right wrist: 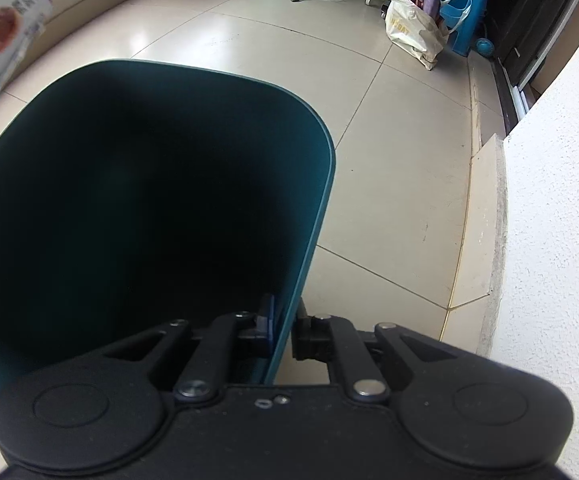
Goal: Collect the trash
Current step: 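Carry the snack box with the left tool into the teal bin and release, then move the left tool back over the trash pile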
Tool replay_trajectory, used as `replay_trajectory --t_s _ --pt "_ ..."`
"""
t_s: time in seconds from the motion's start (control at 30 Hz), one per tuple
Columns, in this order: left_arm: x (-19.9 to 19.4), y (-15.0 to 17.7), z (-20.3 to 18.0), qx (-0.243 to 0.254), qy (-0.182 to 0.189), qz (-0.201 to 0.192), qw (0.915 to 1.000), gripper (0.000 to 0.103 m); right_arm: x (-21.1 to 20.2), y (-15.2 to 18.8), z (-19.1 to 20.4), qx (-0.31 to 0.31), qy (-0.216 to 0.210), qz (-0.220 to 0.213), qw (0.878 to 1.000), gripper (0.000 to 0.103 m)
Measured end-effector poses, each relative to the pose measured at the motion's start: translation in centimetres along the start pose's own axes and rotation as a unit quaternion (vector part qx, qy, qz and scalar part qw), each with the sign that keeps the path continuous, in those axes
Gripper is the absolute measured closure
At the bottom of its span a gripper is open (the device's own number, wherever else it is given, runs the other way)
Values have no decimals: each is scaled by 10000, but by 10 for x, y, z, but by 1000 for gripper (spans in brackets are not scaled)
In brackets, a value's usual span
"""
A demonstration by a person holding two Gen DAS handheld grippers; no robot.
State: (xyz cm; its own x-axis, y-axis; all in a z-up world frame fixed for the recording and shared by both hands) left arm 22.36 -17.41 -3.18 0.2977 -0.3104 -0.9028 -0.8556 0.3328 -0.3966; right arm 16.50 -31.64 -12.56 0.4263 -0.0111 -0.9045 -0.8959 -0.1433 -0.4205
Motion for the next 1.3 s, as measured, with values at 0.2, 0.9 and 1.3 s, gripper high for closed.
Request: replay_trajectory --t_s 0.2,0.9,1.3 --pt "85 4 -25 371 -452 617 9964 62 -2 7 -3 -44 0 -131 9999 95" --pt "177 37 -42 628 -815 1340 9856 47 -6 10 -12 115 -247 -233 9994 93" --pt "136 50 -48 531 -605 773 9937 38 -4 8 -9 143 -172 -175 9996 94"
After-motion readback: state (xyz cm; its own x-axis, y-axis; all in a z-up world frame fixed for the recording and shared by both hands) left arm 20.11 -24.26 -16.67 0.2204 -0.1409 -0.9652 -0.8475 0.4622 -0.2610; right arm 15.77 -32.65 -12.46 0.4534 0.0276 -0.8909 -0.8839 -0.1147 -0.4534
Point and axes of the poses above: each gripper's, at about its wrist camera, not at the fingertips, and x roughly the way its jaws point, z to its left, y to its underside, the point moved 2 cm from there along x, roughly the way its jaws point, and after that the axes turned 1 degree about -y, right-handed, at the moved point
